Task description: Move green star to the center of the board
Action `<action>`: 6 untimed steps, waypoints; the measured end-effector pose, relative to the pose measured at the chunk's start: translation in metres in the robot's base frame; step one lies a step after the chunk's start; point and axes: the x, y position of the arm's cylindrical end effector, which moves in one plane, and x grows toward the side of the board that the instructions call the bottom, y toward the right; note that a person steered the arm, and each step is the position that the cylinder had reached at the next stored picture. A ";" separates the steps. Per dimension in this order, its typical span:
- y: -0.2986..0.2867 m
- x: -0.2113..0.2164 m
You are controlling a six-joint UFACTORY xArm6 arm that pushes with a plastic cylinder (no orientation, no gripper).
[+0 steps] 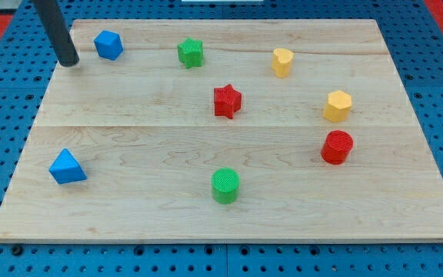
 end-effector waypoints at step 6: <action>0.216 -0.018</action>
